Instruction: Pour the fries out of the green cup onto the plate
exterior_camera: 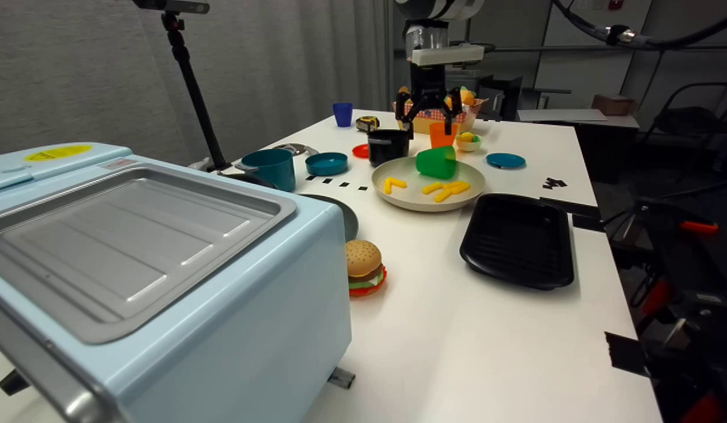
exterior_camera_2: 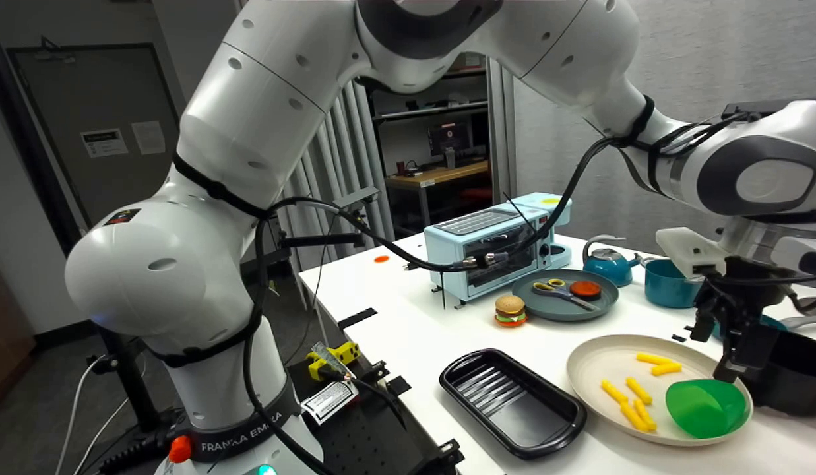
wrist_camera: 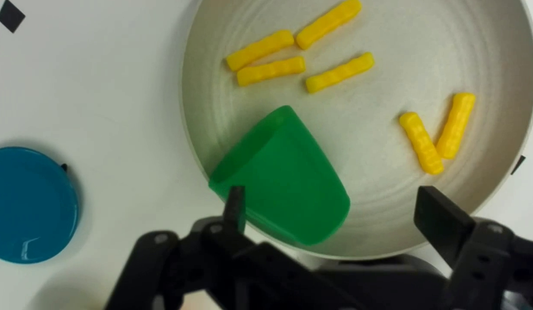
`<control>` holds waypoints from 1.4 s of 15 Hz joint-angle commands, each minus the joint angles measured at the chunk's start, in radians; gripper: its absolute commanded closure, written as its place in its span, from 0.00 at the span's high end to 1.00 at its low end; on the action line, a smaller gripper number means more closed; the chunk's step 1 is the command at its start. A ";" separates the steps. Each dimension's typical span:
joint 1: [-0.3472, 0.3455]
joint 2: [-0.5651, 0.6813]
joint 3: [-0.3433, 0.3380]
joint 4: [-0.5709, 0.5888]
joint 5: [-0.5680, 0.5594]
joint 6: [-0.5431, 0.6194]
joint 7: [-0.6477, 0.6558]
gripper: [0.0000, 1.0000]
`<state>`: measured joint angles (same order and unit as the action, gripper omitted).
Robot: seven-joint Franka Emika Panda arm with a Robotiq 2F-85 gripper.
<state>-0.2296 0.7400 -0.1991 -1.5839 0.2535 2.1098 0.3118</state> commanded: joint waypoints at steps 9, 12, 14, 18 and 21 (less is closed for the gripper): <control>0.035 -0.515 0.016 -0.566 -0.038 0.310 -0.167 1.00; 0.031 -0.481 0.015 -0.519 -0.039 0.274 -0.159 1.00; 0.032 -0.516 0.014 -0.548 -0.040 0.274 -0.161 1.00; 0.031 -0.488 0.014 -0.535 -0.041 0.274 -0.160 1.00; 0.031 -0.485 0.014 -0.531 -0.041 0.274 -0.160 1.00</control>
<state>-0.1958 0.2556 -0.1875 -2.1161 0.2145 2.3855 0.1504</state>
